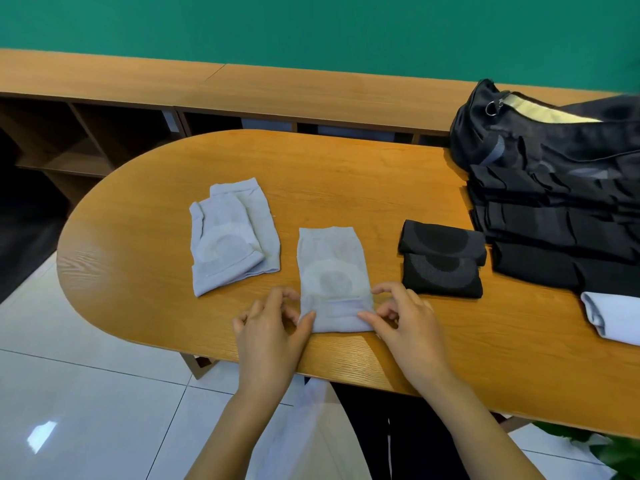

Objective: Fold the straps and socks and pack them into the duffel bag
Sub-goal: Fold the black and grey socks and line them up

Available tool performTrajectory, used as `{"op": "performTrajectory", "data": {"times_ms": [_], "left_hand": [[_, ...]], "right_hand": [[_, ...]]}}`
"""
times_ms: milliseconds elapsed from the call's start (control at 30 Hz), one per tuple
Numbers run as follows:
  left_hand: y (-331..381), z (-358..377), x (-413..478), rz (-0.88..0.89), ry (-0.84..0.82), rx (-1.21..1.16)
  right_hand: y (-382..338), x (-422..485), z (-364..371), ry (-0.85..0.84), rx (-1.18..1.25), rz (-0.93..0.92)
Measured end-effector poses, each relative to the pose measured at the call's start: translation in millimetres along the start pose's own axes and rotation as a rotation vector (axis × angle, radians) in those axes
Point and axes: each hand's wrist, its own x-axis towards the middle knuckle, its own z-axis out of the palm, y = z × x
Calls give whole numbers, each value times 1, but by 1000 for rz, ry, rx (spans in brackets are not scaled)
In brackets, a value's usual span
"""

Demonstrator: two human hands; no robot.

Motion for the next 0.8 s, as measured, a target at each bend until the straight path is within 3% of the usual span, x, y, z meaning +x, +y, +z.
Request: {"op": "performTrajectory", "data": {"times_ms": [67, 167, 333, 533, 800], "left_hand": [[-1, -1, 0, 12, -11, 29], [-6, 1, 1, 169, -57, 89], [-13, -1, 6, 296, -129, 150], [-26, -6, 8, 297, -243, 106], [-21, -6, 9, 276, -117, 59]], "right_hand": [[-1, 1, 3, -3, -8, 8], [0, 3, 6, -1, -68, -11], [4, 3, 6, 1, -250, -253], [9, 4, 2, -115, -294, -184], [4, 3, -9, -222, -230, -112]]}}
